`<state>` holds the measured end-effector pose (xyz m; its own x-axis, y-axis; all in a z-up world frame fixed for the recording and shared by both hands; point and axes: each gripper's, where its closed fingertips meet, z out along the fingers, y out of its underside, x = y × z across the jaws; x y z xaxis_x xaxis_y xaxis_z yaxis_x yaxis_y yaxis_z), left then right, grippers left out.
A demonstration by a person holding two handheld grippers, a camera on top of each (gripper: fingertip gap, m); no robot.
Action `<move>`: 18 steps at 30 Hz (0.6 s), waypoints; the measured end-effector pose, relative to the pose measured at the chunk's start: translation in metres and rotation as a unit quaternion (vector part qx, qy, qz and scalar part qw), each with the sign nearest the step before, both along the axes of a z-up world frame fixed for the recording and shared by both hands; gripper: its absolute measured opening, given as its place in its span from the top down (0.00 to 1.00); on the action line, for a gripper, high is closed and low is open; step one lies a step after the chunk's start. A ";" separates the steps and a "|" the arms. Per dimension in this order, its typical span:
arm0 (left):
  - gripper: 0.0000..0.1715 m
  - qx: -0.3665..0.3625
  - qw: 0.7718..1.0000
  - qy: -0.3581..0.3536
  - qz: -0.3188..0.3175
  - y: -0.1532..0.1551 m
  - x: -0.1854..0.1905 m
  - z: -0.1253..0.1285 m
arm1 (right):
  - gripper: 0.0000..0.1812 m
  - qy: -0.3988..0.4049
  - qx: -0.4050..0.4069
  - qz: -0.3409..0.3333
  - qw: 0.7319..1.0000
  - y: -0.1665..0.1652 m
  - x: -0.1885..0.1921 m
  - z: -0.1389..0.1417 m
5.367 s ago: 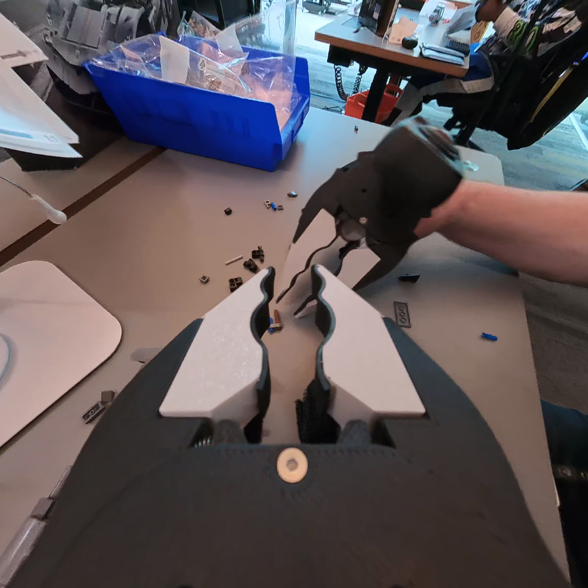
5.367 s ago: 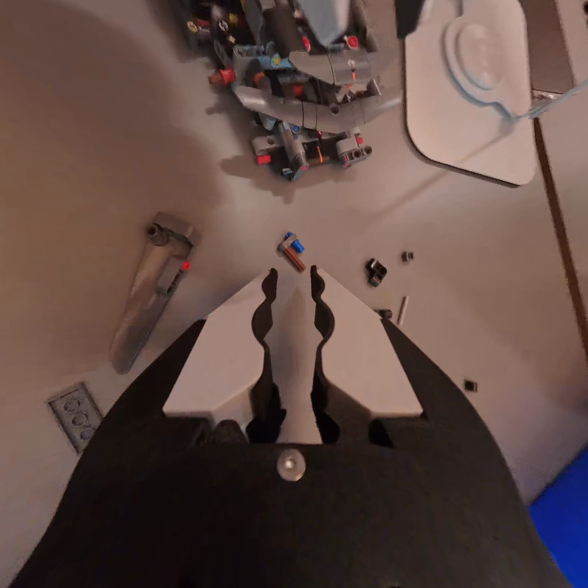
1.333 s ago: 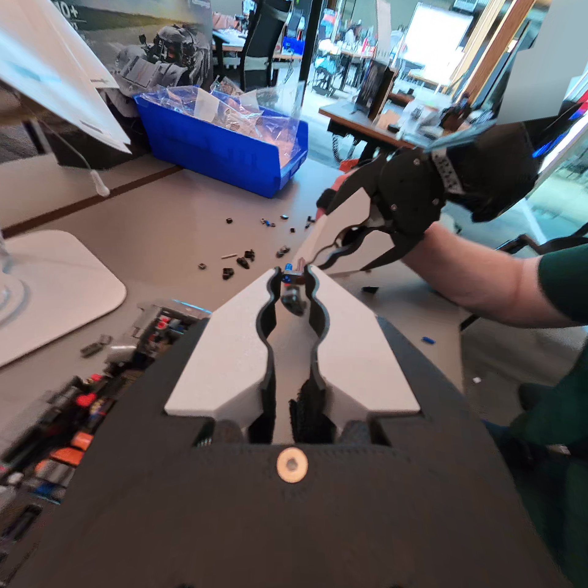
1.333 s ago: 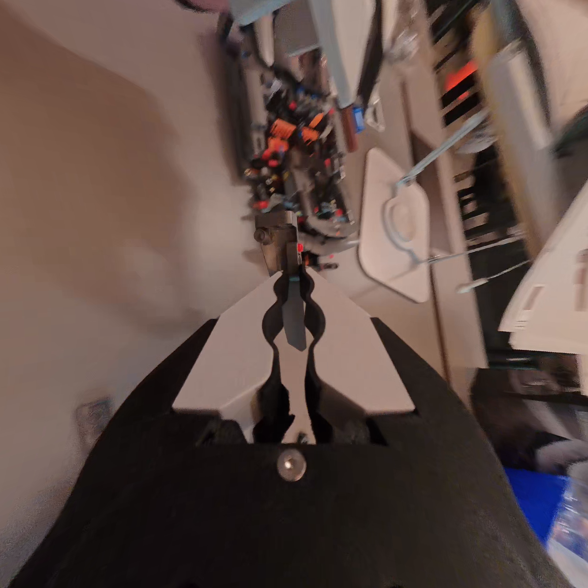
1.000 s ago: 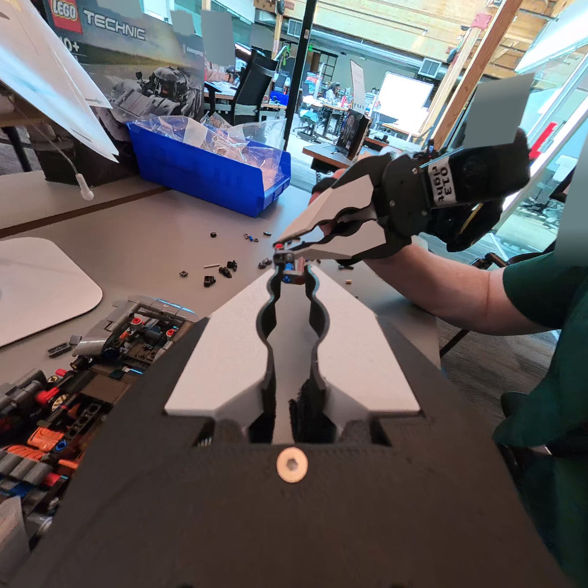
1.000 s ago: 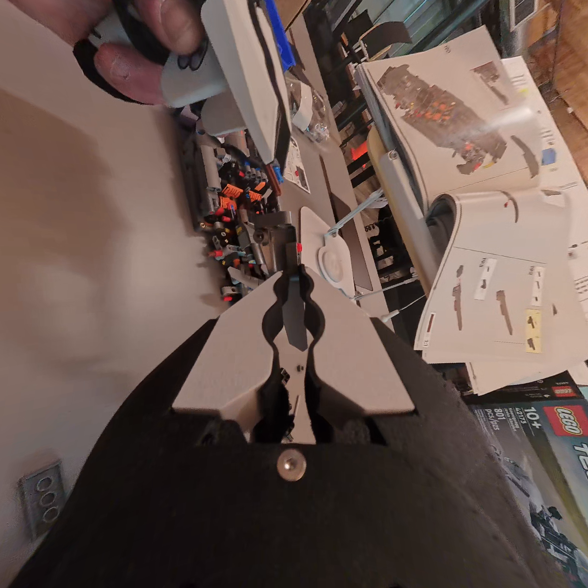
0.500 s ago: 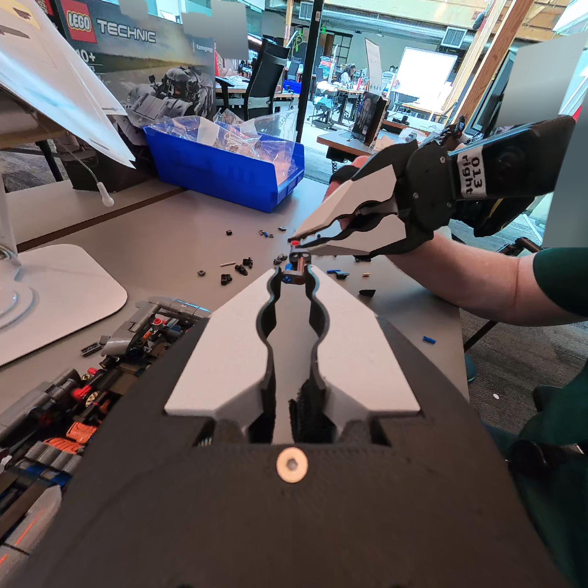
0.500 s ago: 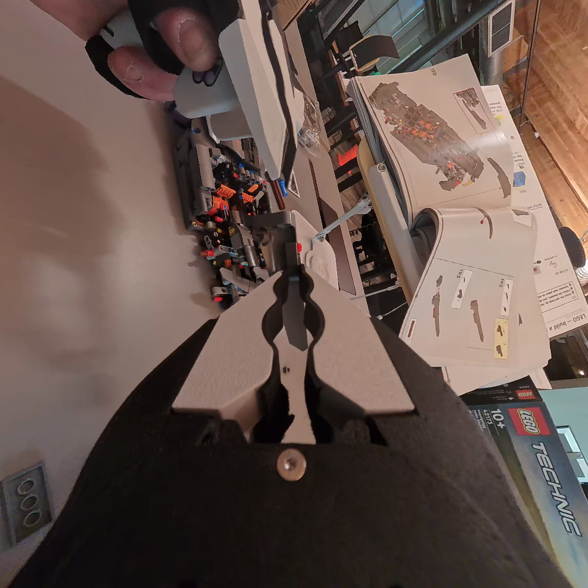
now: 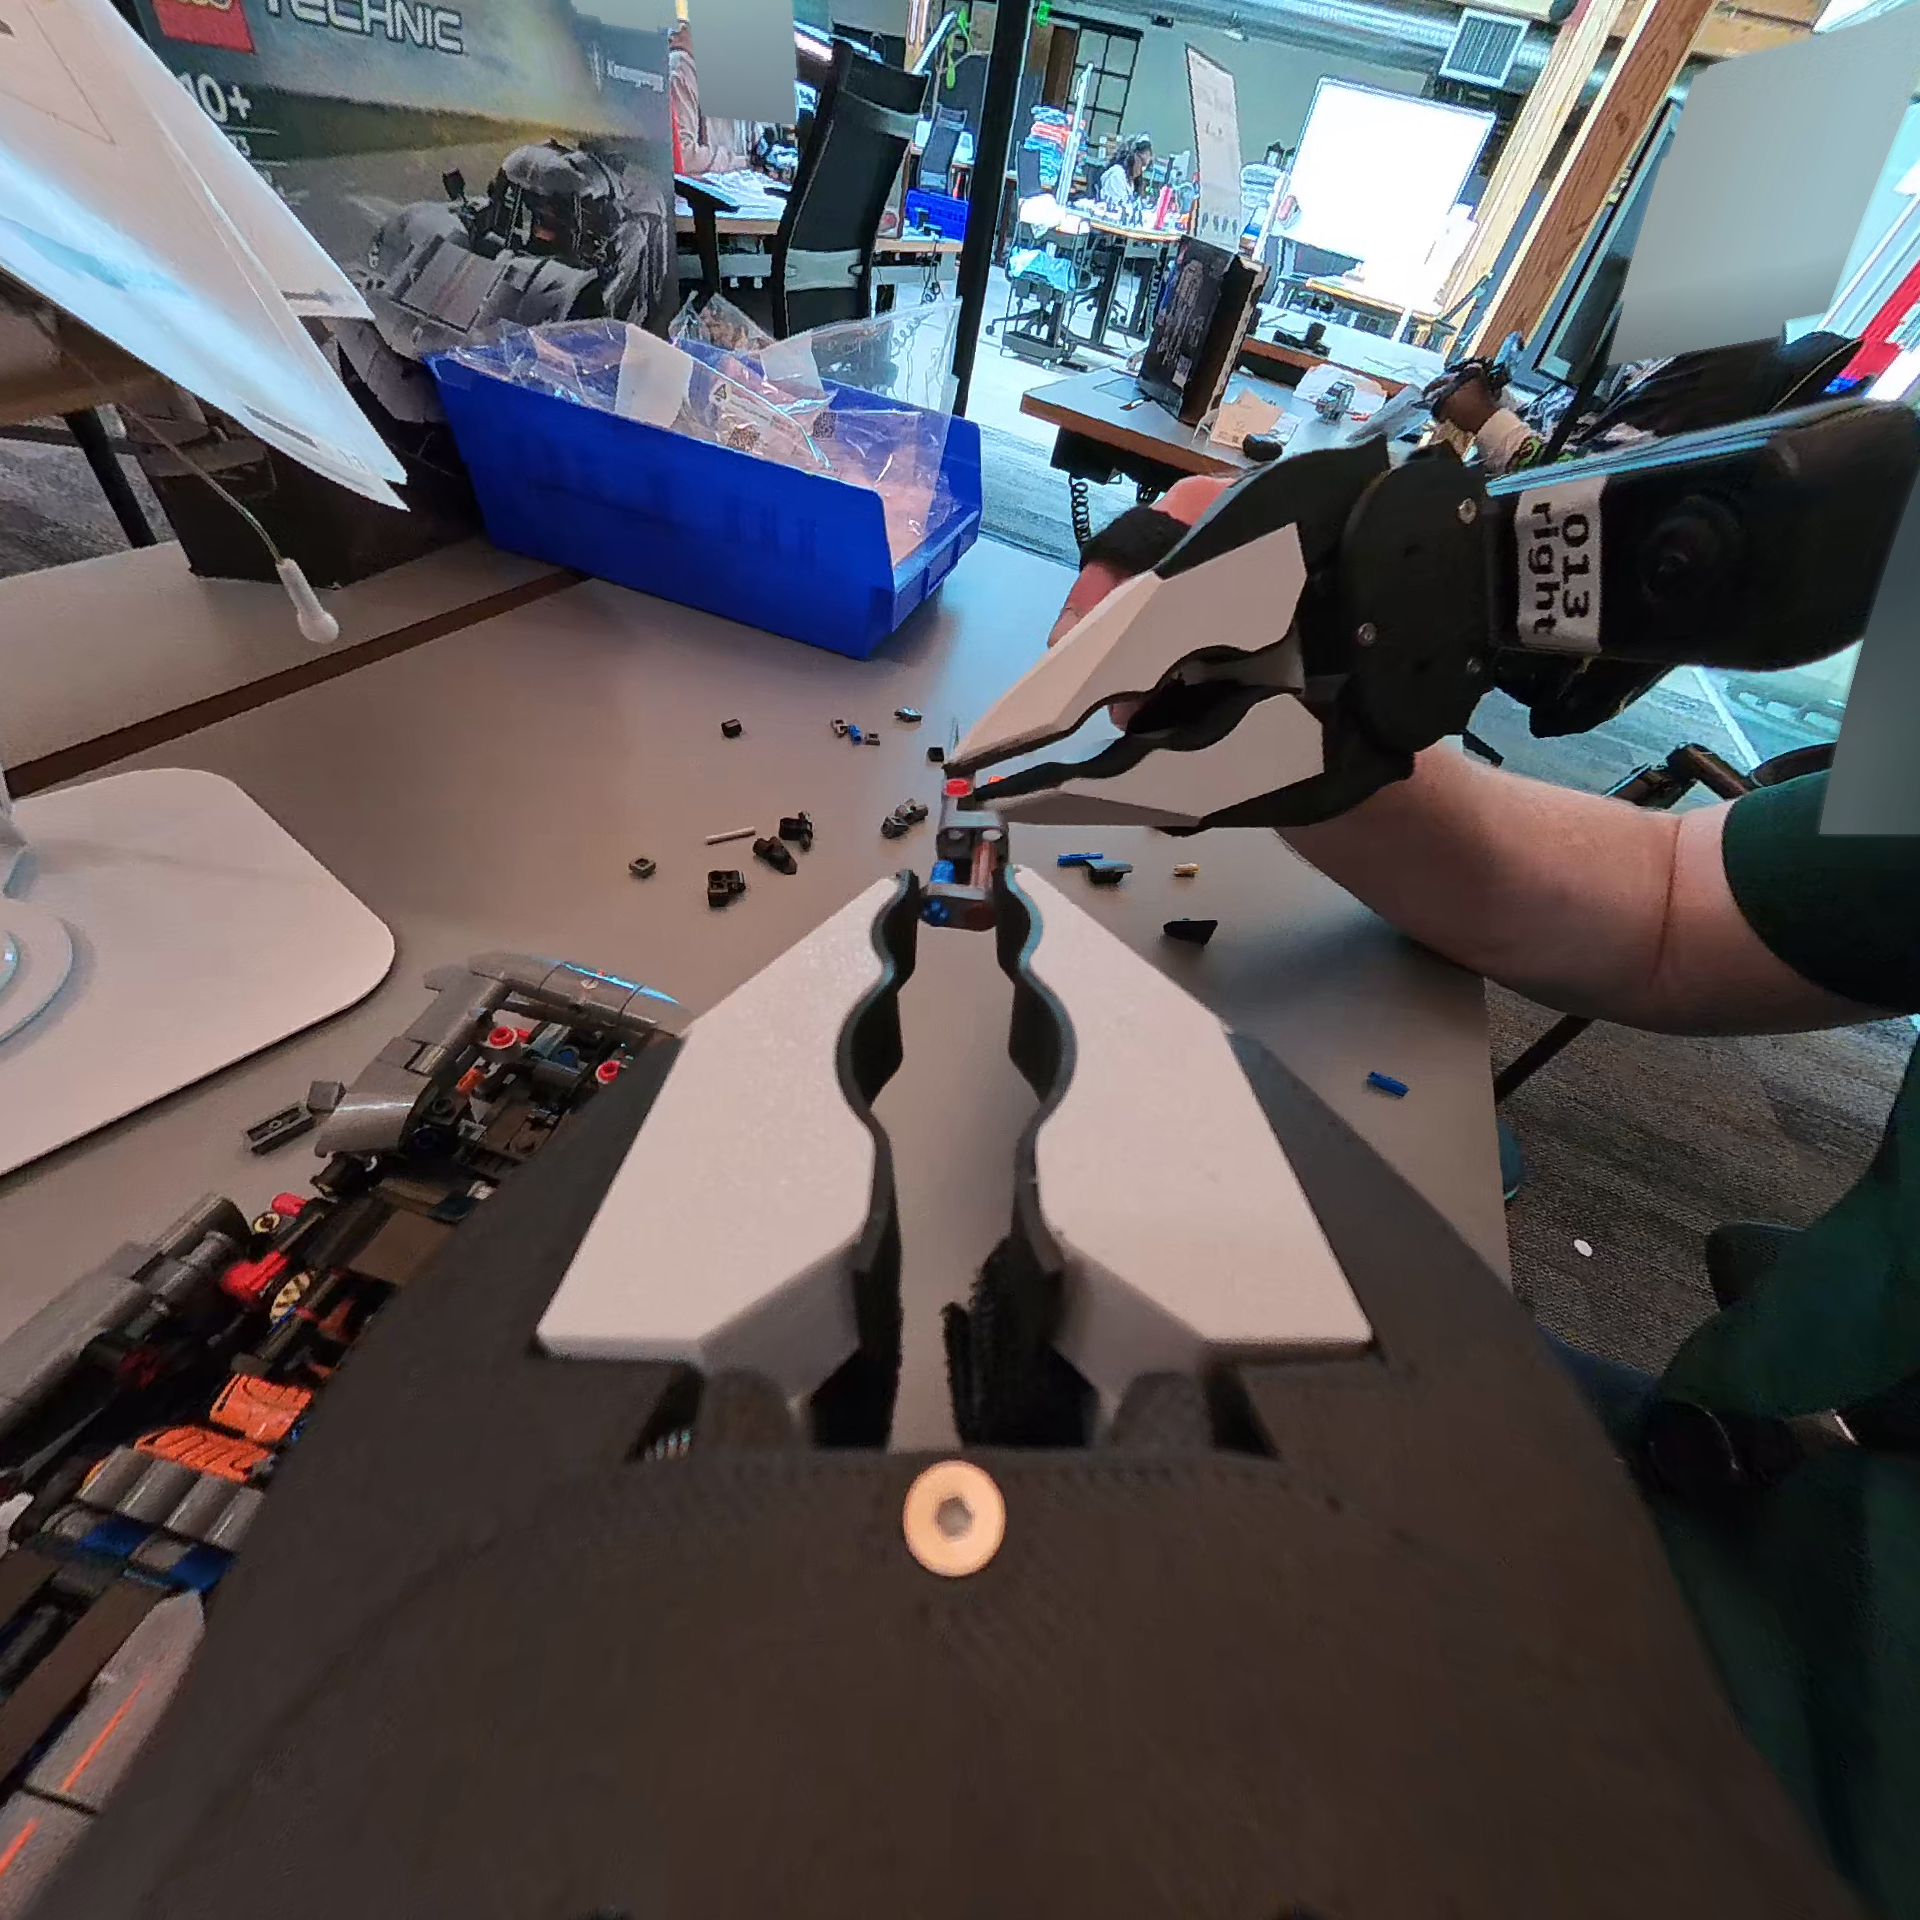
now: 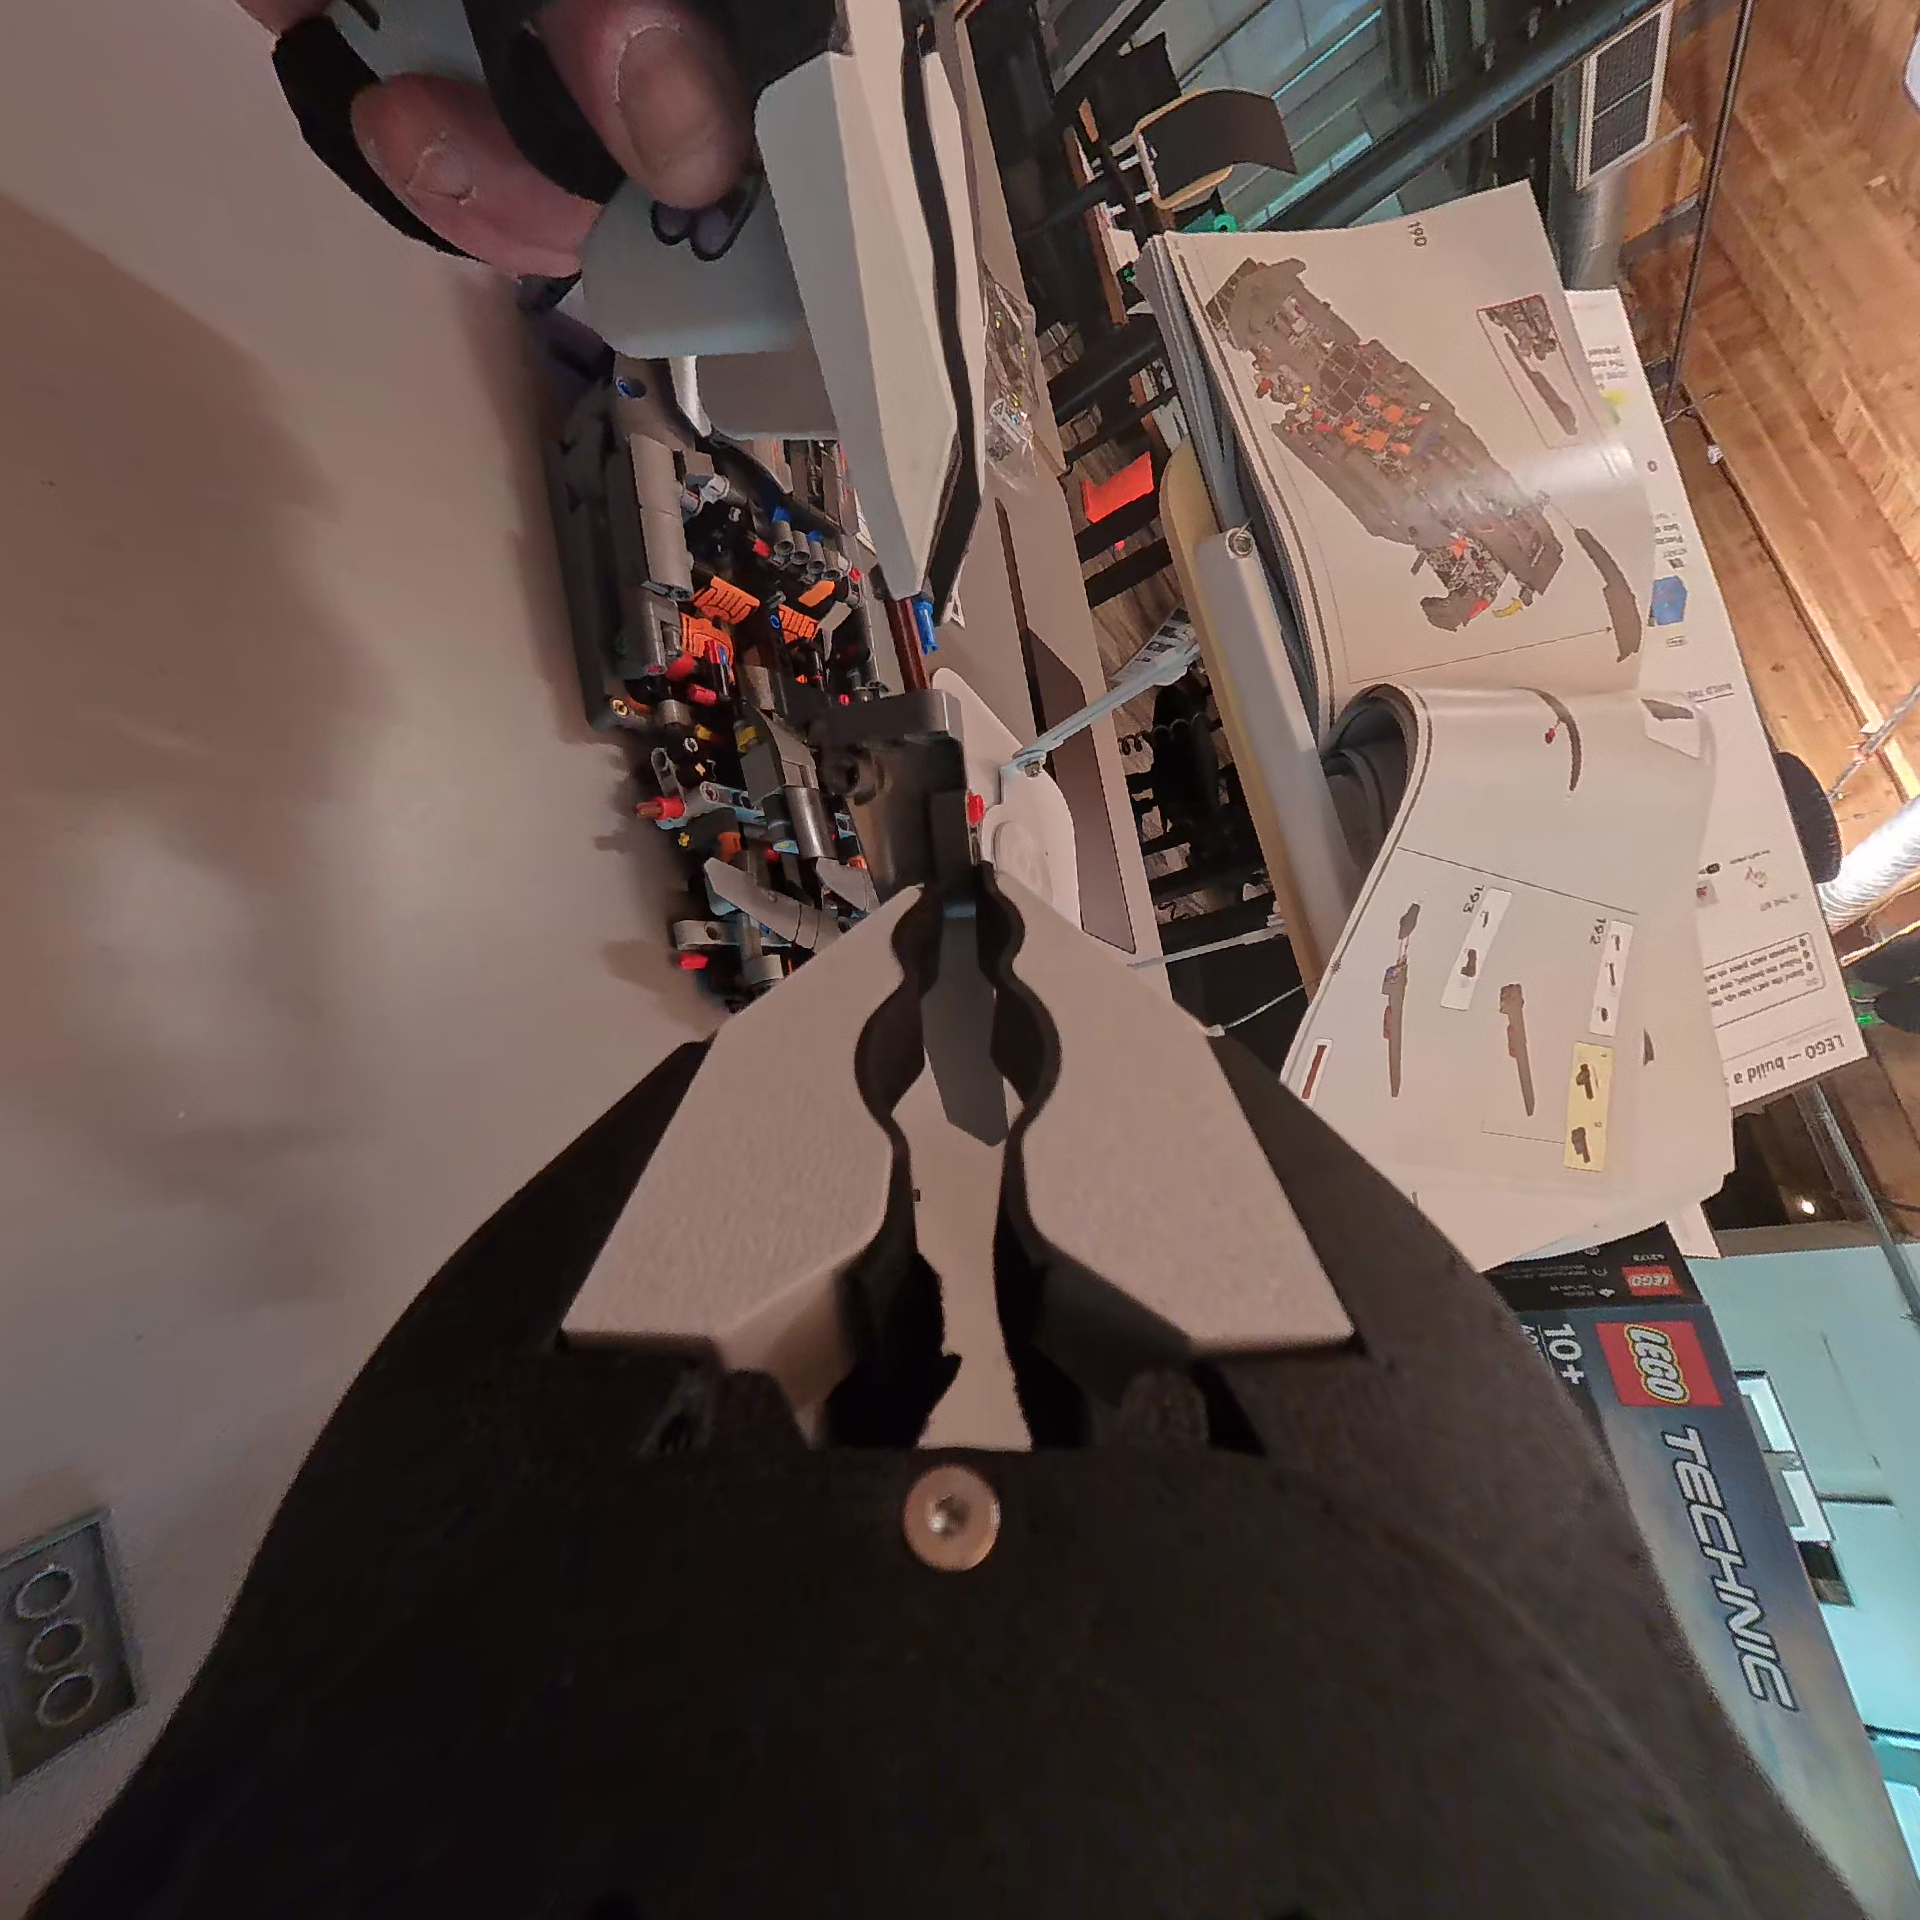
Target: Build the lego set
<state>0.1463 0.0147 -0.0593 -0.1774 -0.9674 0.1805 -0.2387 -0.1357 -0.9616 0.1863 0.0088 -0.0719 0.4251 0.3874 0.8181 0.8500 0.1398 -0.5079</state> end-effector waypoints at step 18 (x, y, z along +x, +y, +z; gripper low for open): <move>0.93 0.019 0.999 0.035 0.010 -0.003 0.008 -0.004 | 0.98 -0.027 0.012 -0.012 0.999 0.001 -0.002 0.000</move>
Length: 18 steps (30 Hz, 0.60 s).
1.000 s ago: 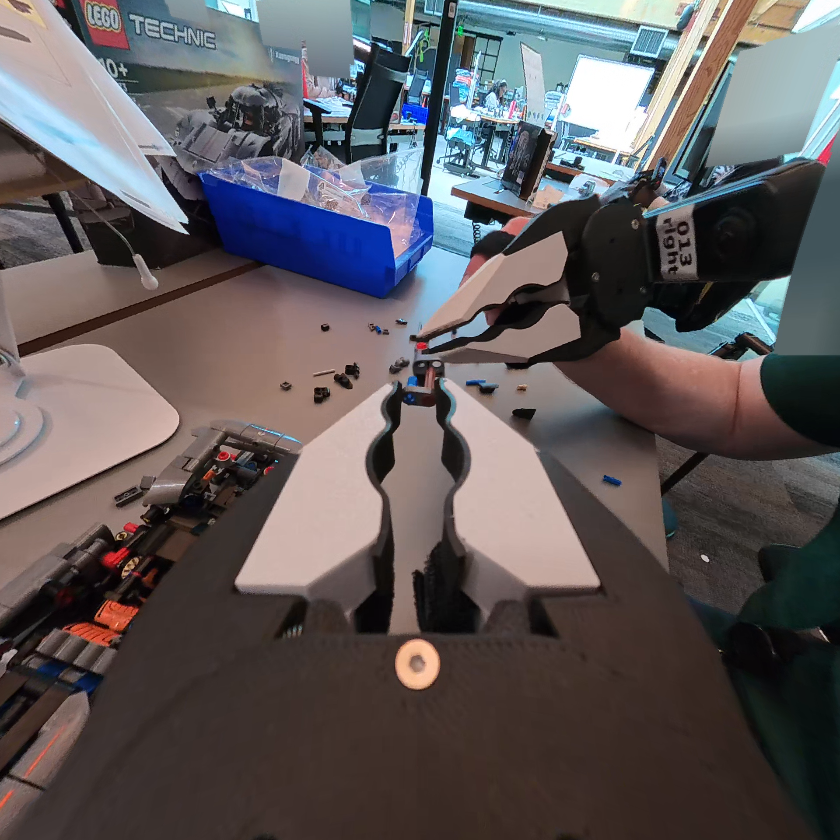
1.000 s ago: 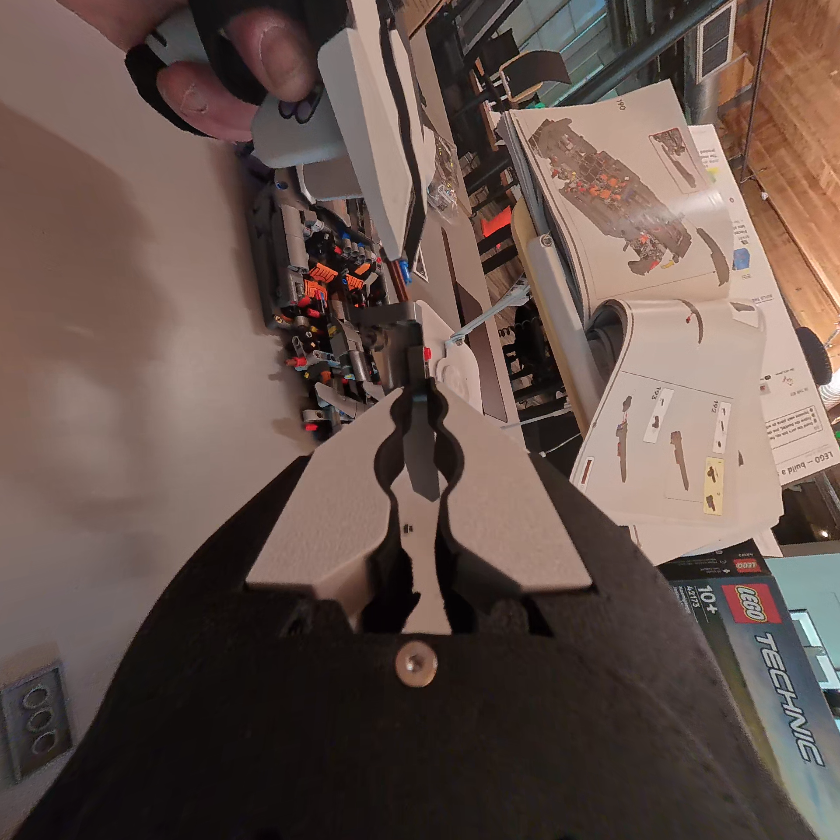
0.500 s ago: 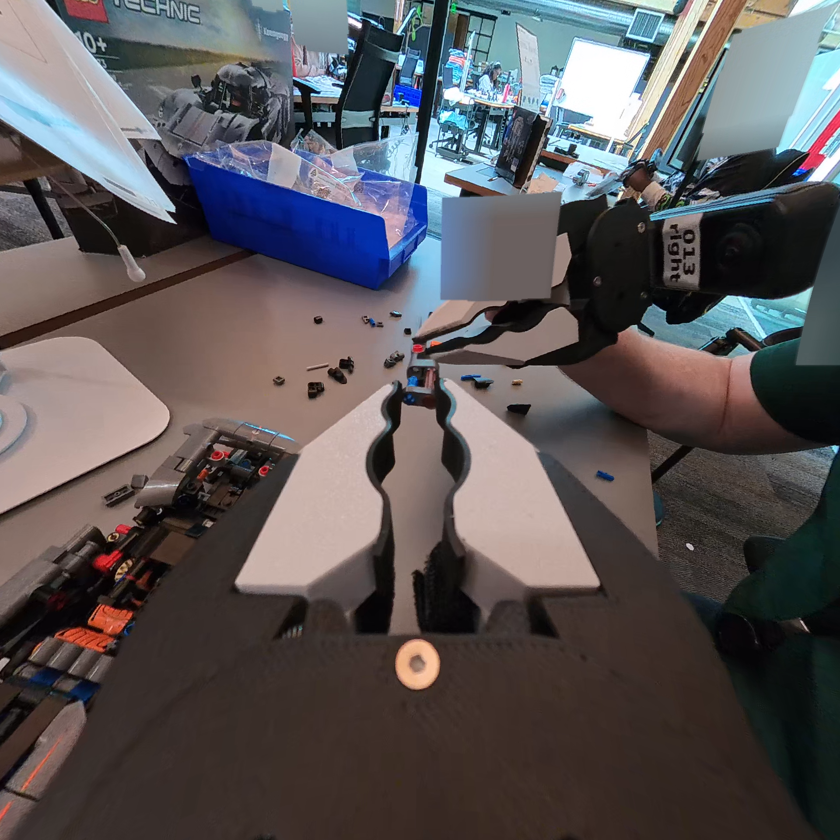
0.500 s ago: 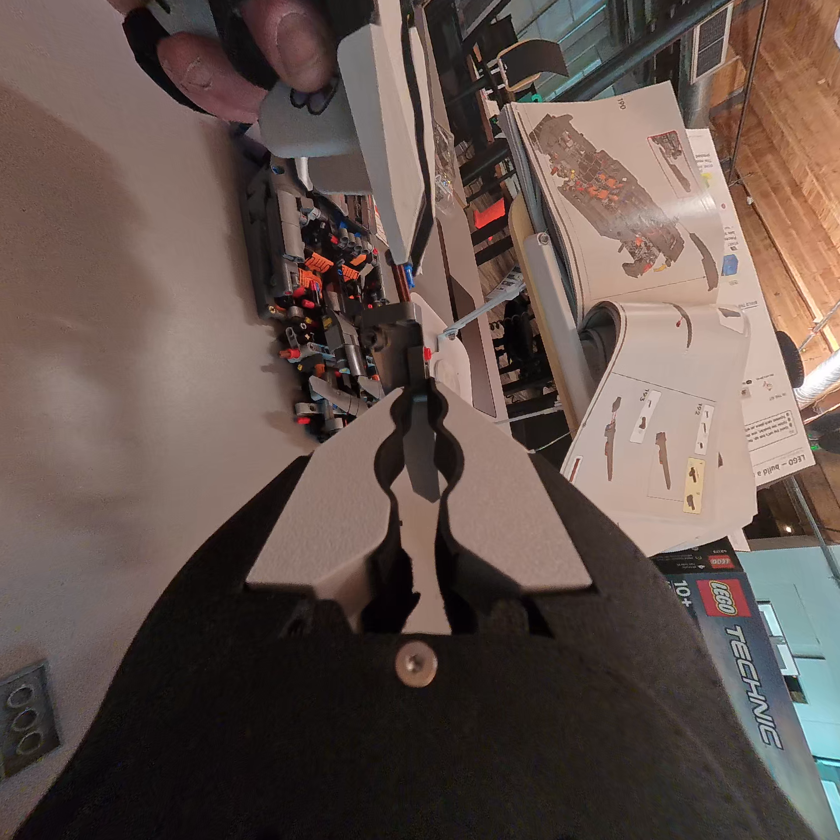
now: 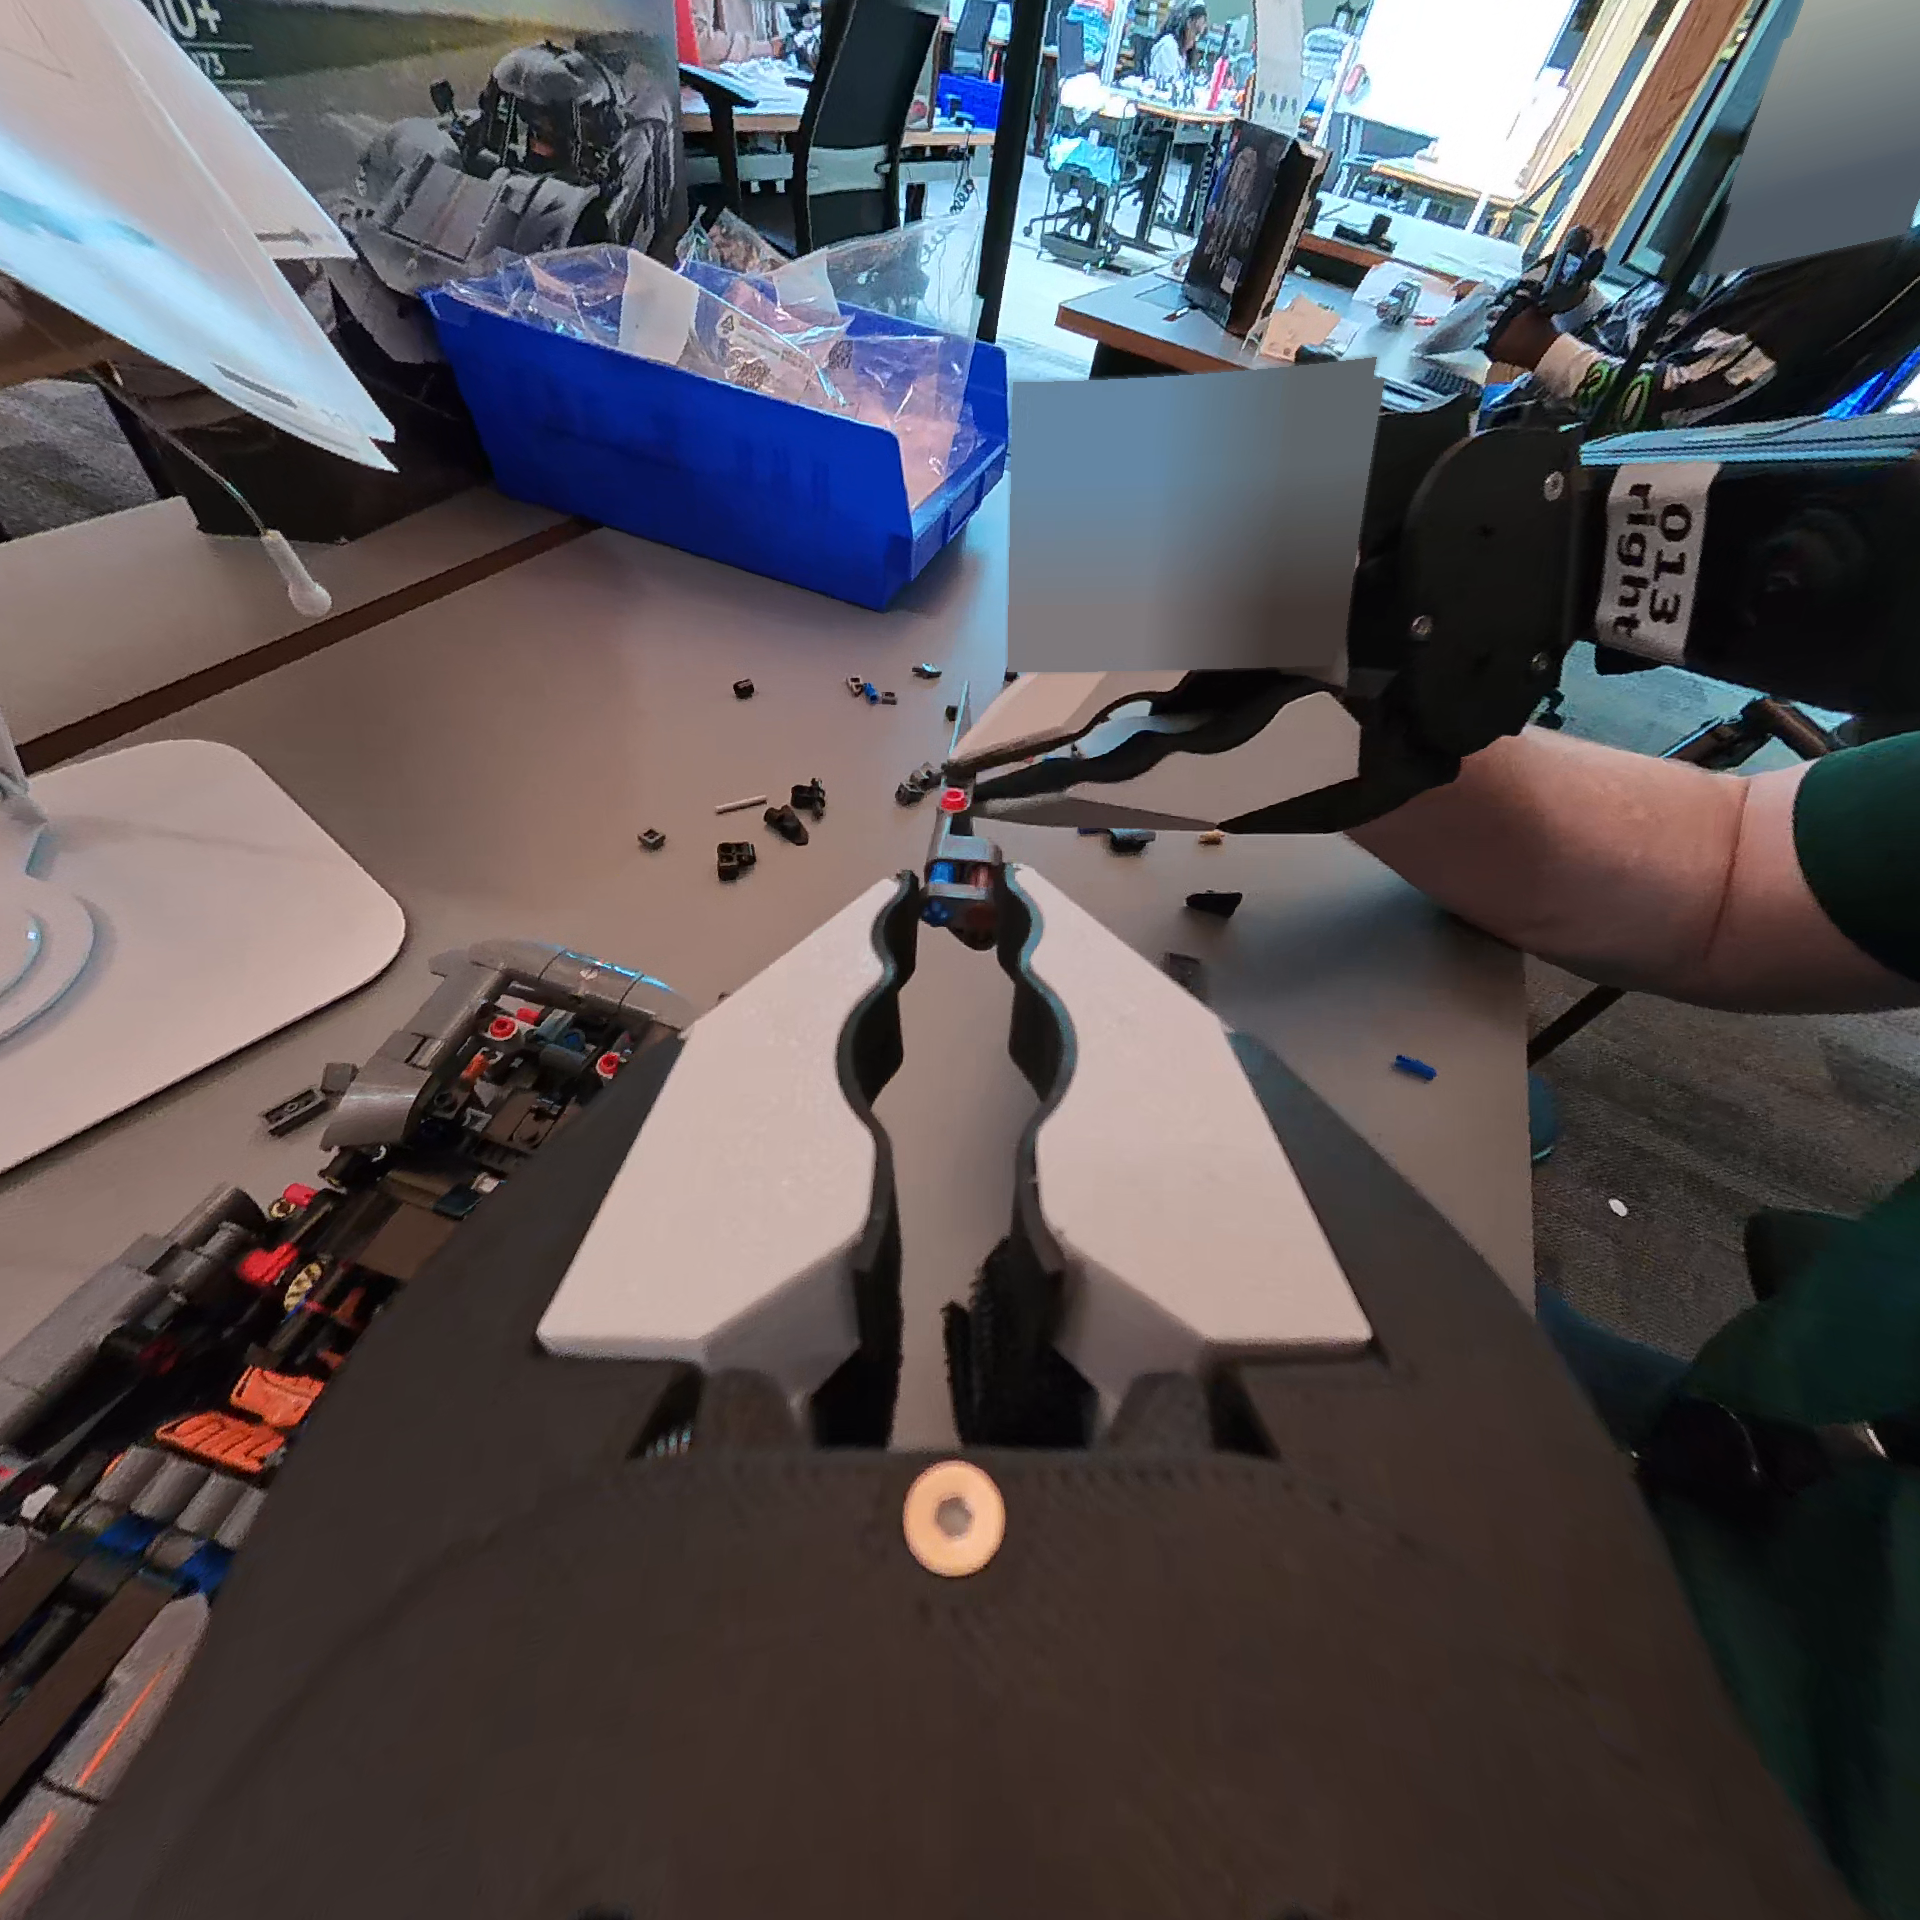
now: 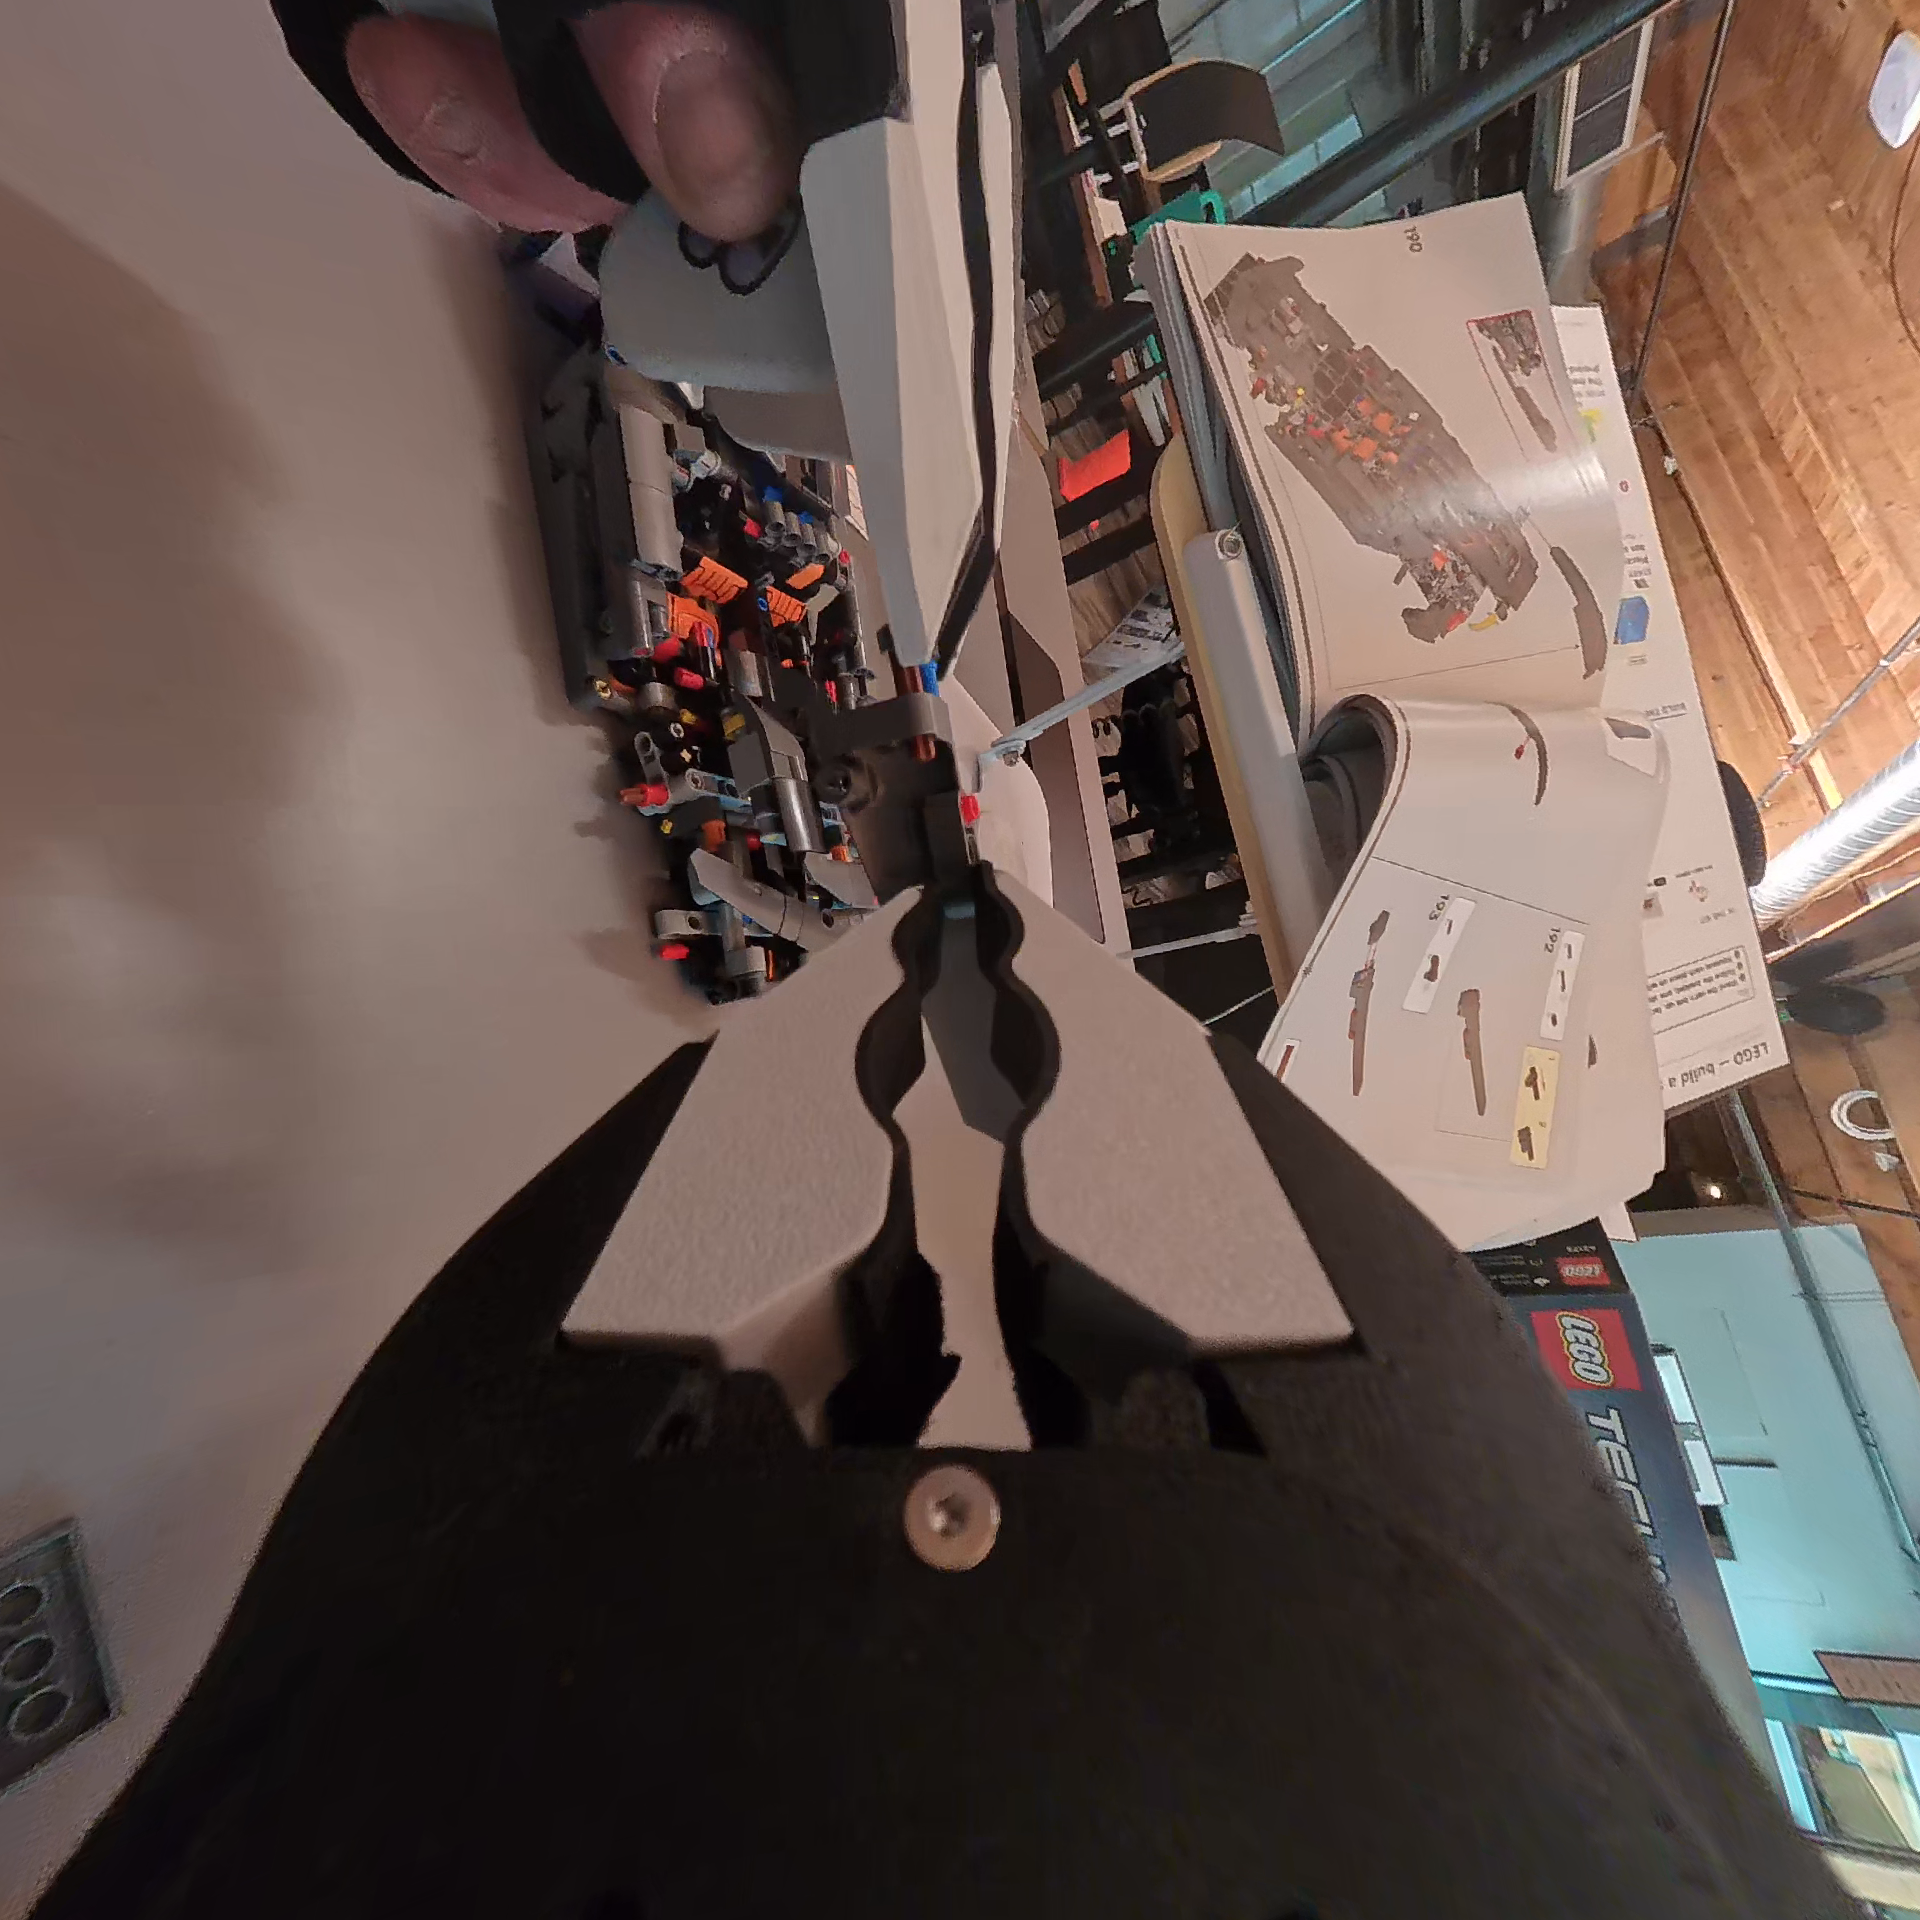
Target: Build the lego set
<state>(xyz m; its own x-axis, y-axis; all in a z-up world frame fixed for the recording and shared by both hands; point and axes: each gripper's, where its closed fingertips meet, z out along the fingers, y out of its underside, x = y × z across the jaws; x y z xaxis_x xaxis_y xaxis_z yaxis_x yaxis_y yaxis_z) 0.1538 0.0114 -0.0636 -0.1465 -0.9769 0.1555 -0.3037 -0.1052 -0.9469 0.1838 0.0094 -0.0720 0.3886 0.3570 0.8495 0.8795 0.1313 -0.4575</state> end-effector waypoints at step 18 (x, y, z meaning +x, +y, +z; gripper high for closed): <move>0.93 -0.017 0.998 -0.049 0.033 0.006 0.007 0.008 | 0.98 0.023 0.013 -0.032 0.999 0.005 0.006 0.007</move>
